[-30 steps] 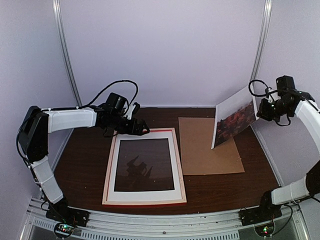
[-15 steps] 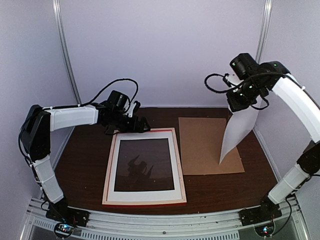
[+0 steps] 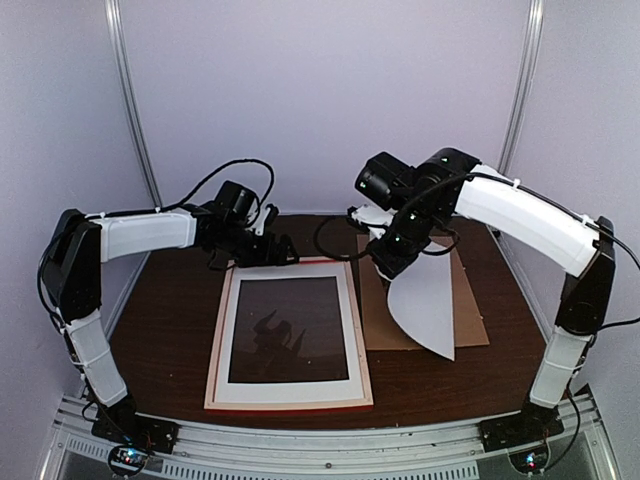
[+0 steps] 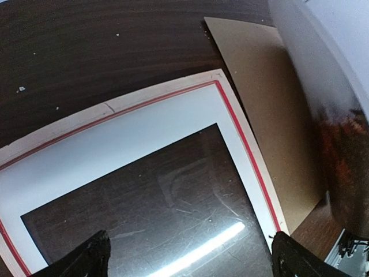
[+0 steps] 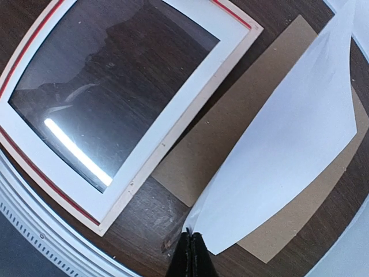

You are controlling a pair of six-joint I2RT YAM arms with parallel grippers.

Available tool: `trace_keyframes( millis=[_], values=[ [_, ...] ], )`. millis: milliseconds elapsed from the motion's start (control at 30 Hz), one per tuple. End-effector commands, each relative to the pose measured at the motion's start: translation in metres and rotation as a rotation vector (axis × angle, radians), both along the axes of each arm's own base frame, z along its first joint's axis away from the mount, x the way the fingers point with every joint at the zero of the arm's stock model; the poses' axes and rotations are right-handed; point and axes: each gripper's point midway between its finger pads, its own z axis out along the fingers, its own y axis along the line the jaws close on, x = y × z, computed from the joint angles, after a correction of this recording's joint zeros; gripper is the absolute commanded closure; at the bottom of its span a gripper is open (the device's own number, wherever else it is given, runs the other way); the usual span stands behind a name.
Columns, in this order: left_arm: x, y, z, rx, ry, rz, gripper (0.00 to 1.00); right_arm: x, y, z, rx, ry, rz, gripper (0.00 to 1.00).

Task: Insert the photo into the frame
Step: Turn over the photo.

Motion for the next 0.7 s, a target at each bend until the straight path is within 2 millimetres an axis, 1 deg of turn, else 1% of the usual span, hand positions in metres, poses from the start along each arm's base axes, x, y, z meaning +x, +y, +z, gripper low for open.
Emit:
trace_keyframes(
  millis=[0, 100, 300, 467, 600, 667],
  values=[
    [0.003, -0.01, 0.016, -0.136, 0.06, 0.02, 0.02, -0.001, 0.027, -0.009, 0.087, 0.038, 0.037, 1.0],
    [-0.004, -0.021, 0.013, -0.232, 0.124, 0.018, 0.03, -0.003, 0.041, -0.021, 0.137, 0.076, 0.042, 1.0],
    [-0.003, -0.046, 0.01, -0.413, 0.224, 0.01, 0.04, -0.012, 0.066, -0.037, 0.21, 0.131, 0.065, 1.0],
    [-0.004, -0.059, -0.004, -0.441, 0.303, 0.014, 0.06, -0.016, 0.078, -0.049, 0.241, 0.159, 0.065, 1.0],
    [-0.007, -0.064, -0.015, -0.456, 0.365, 0.033, 0.06, -0.019, 0.088, -0.056, 0.265, 0.178, 0.076, 1.0],
    [-0.004, -0.068, -0.013, -0.488, 0.368, 0.028, 0.07, -0.021, 0.092, -0.06, 0.266, 0.185, 0.081, 1.0]
  ],
)
